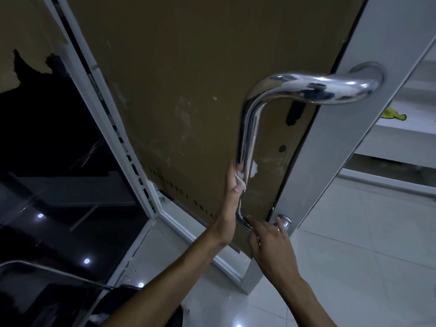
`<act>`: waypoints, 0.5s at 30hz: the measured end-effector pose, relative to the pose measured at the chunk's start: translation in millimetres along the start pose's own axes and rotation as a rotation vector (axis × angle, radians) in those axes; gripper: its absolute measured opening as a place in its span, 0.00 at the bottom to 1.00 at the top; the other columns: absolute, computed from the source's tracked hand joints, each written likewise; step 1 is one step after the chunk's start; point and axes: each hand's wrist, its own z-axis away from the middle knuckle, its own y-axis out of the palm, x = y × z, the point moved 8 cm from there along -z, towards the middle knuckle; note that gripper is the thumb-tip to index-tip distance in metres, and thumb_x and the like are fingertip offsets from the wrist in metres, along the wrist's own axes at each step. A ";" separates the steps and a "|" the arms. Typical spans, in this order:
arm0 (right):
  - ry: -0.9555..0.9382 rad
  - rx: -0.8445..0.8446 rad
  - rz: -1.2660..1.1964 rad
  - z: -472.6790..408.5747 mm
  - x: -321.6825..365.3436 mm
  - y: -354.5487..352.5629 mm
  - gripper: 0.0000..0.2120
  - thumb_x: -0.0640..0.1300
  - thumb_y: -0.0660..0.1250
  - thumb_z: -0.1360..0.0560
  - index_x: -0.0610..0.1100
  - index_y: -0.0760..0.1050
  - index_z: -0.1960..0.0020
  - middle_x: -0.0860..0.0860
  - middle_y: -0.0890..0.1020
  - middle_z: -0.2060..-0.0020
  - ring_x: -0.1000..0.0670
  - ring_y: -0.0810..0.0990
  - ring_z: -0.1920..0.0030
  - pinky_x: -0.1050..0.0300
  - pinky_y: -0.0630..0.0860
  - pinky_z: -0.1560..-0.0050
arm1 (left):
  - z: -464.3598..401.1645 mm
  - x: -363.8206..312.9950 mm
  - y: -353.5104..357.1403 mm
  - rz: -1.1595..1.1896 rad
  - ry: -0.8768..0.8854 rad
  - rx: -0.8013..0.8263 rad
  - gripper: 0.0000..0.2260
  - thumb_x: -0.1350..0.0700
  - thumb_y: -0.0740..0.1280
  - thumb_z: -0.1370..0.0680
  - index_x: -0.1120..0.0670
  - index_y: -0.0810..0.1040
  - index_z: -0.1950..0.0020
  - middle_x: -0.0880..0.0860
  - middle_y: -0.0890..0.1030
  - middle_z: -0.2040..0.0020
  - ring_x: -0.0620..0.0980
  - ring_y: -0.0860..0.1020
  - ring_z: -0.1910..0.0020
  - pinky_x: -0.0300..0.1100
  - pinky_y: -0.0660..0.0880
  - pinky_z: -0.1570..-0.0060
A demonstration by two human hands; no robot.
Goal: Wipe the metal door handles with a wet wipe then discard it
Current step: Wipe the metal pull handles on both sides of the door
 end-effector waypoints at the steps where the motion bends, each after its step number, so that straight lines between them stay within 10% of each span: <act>1: -0.003 -0.008 0.000 -0.8 0.0 -0.3 0.17 0.42 0.58 0.25 0.49 0.79 0.41 0.54 0.85 0.53 0.51 0.82 0.58 0.49 0.62 0.32 | -4.7 -10.1 -2.0 0.021 0.018 0.018 0.25 0.43 0.51 0.25 0.43 0.59 0.27 0.45 0.67 0.29 0.40 0.65 0.29 0.35 0.62 0.32; 15: 0.035 -0.008 -0.055 0.8 -2.0 -4.9 0.15 0.40 0.57 0.26 0.47 0.80 0.47 0.52 0.82 0.61 0.50 0.76 0.64 0.47 0.74 0.39 | -16.7 48.8 -23.0 0.070 -0.398 0.085 0.24 0.45 0.41 0.17 0.48 0.74 0.38 0.50 0.78 0.37 0.44 0.70 0.32 0.42 0.56 0.28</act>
